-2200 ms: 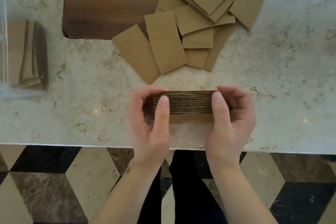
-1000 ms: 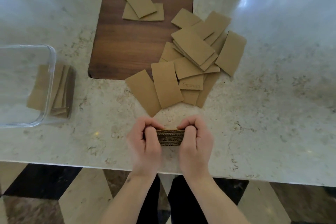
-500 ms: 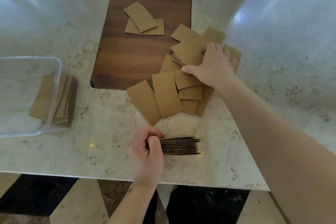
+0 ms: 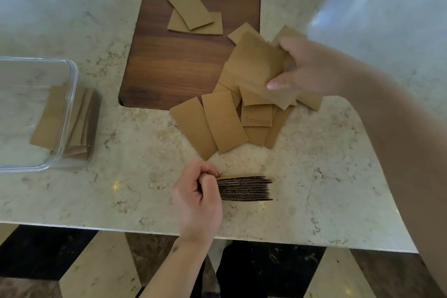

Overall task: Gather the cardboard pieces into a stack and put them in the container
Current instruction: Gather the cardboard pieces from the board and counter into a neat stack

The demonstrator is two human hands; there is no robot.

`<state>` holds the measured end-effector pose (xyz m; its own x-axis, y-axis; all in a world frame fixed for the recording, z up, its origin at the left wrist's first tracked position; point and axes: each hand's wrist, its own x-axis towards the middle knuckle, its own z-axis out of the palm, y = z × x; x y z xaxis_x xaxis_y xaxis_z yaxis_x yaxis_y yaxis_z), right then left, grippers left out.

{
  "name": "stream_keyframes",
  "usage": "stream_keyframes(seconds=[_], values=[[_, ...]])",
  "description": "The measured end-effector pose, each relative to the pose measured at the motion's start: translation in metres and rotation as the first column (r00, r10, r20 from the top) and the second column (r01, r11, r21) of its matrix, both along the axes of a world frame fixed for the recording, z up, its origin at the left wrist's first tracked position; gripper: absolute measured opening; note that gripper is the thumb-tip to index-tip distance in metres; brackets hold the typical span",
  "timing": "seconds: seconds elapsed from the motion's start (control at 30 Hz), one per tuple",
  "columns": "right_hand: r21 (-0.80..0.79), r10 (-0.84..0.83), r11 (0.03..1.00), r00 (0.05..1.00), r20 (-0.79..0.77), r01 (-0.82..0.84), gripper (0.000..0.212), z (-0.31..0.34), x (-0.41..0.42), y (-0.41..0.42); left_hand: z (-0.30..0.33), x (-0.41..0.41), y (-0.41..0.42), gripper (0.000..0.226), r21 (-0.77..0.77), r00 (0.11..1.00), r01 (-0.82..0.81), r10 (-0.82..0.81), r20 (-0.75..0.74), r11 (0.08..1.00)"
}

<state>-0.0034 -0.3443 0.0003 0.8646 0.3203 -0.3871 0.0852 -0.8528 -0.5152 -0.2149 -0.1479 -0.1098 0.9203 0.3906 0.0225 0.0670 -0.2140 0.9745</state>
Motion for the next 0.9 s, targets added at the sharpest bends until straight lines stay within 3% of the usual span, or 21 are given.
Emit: stream_keyframes(seconds=[0.07,0.13,0.17,0.23,0.33,0.5,0.57,0.63,0.7,0.77,0.9], values=[[-0.109,0.116,0.987,0.991,-0.064,-0.122,0.044,-0.005,-0.007,0.010,0.000,0.000,0.000,0.027,0.004,1.000,0.001,-0.001,0.003,1.000],[-0.255,0.207,0.936,0.965,-0.158,-0.243,0.081,-0.020,-0.014,0.020,0.000,-0.001,0.001,0.028,0.010,1.000,0.000,0.000,0.005,1.000],[-0.338,0.220,0.902,0.960,-0.172,-0.267,0.096,-0.027,-0.016,0.023,-0.001,-0.001,0.001,0.027,0.012,1.000,0.000,0.000,0.002,1.000],[-0.461,0.221,0.853,0.970,-0.104,-0.244,0.105,-0.032,-0.014,0.023,-0.001,-0.001,0.001,0.026,0.019,1.000,0.001,-0.001,-0.005,1.000],[-0.509,0.234,0.837,0.972,0.006,-0.199,0.092,-0.029,-0.006,0.019,-0.002,-0.002,0.001,0.027,0.024,1.000,0.000,0.000,-0.006,1.000],[-0.401,0.172,0.906,0.984,0.053,-0.136,0.059,-0.031,-0.015,0.017,-0.001,-0.001,0.001,0.028,0.031,1.000,0.002,-0.002,0.000,1.000],[-0.311,0.076,0.948,0.996,0.038,-0.061,0.063,-0.035,-0.023,0.014,-0.001,-0.001,0.001,0.030,0.032,1.000,0.001,-0.001,0.002,0.999],[-0.234,-0.028,0.972,0.997,-0.077,0.009,0.080,-0.034,-0.028,0.013,-0.001,0.000,0.001,0.030,0.028,1.000,-0.005,0.005,-0.011,1.000],[-0.186,-0.039,0.982,0.988,-0.151,0.011,0.075,-0.033,-0.027,0.013,-0.001,0.000,0.000,0.032,0.020,1.000,-0.013,0.013,-0.020,1.000],[-0.165,-0.009,0.986,0.993,-0.118,-0.011,0.060,-0.034,-0.024,0.011,-0.001,0.000,0.000,0.032,0.026,1.000,-0.019,0.019,-0.014,0.999],[-0.230,-0.028,0.972,0.999,0.046,0.038,0.048,-0.035,-0.017,-0.012,-0.001,-0.001,0.000,0.030,0.045,1.000,-0.008,0.008,-0.003,0.999]])
